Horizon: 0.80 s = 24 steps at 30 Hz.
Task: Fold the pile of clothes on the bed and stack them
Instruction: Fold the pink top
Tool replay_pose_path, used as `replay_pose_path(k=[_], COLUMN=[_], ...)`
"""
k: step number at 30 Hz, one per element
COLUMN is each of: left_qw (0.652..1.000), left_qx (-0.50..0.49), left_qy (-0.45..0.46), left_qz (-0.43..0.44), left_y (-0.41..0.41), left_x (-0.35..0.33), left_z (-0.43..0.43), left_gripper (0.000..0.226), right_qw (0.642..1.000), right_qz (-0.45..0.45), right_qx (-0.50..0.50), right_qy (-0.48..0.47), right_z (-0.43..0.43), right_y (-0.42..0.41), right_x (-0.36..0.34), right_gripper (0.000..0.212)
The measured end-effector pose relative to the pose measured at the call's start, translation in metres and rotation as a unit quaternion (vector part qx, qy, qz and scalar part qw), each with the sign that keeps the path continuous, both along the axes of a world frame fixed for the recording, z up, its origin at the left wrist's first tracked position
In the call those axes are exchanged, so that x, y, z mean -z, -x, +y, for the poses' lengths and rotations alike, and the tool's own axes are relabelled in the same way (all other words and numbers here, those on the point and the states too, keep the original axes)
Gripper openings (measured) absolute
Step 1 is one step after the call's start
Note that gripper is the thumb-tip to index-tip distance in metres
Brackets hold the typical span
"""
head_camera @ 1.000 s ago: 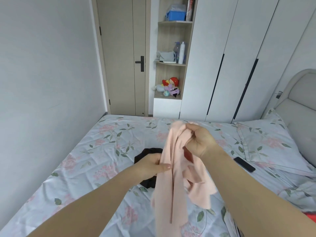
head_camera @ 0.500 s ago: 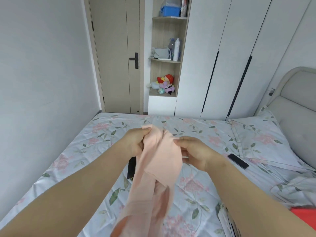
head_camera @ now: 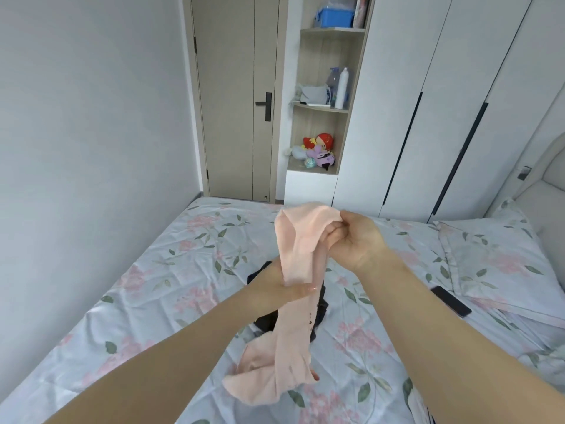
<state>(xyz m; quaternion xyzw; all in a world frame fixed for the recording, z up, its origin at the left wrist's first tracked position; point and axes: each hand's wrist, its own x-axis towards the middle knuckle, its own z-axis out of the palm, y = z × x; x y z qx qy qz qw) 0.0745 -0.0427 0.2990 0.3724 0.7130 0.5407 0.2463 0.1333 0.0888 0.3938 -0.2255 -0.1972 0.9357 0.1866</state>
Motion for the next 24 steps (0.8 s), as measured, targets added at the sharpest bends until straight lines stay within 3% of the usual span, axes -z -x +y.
replay_pose_path(k=[1, 4, 7, 9, 10, 12, 14, 16, 18, 21, 24], left_qw=[0.998, 0.992, 0.993, 0.995, 0.995, 0.997, 0.998, 0.997, 0.996, 0.978, 0.92], left_qx=[-0.043, -0.122, -0.116, -0.099, -0.086, -0.058, -0.018, 0.021, 0.041, 0.047, 0.043], left_qy=[0.024, 0.026, 0.016, 0.017, 0.015, 0.013, 0.02, 0.025, 0.027, 0.12, 0.264], left_qz=[0.037, -0.003, -0.004, 0.028, 0.04, 0.049, 0.062, 0.076, 0.077, 0.162, 0.287], left_y=[0.0, 0.011, 0.024, 0.029, 0.03, 0.029, 0.027, 0.025, 0.027, 0.036, 0.046], left_x=[0.002, -0.001, -0.019, -0.033, -0.04, -0.053, -0.064, -0.071, -0.074, -0.066, -0.043], left_z=[0.001, -0.003, -0.007, -0.004, -0.001, 0.007, 0.014, 0.018, 0.016, 0.003, -0.012], left_gripper=[0.014, 0.022, 0.018, 0.018, 0.018, 0.02, 0.022, 0.021, 0.015, 0.015, 0.029], right_qw=[1.0, 0.997, 0.979, 0.901, 0.846, 0.77, 0.739, 0.728, 0.71, 0.731, 0.762], right_qz=[0.006, -0.007, -0.121, -0.267, -0.307, -0.281, -0.222, -0.185, -0.182, -0.181, -0.175], right_qx=[0.012, 0.074, 0.109, 0.093, 0.081, 0.024, -0.081, -0.165, -0.165, -0.084, -0.019], right_qy=[0.006, -0.006, -0.125, -0.329, -0.427, -0.573, -0.631, -0.639, -0.66, -0.652, -0.622], right_z=[0.003, 0.019, 0.042, 0.05, 0.049, 0.04, 0.025, 0.018, 0.015, 0.023, 0.029], right_y=[0.0, -0.008, -0.018, -0.02, -0.02, -0.021, -0.023, -0.024, -0.024, -0.022, -0.021], right_x=[0.0, 0.001, 0.014, 0.027, 0.033, 0.04, 0.042, 0.044, 0.044, 0.045, 0.042], right_gripper=[0.028, 0.03, 0.024, 0.009, 0.026, 0.056, 0.068, 0.05, 0.017, 0.025, 0.028])
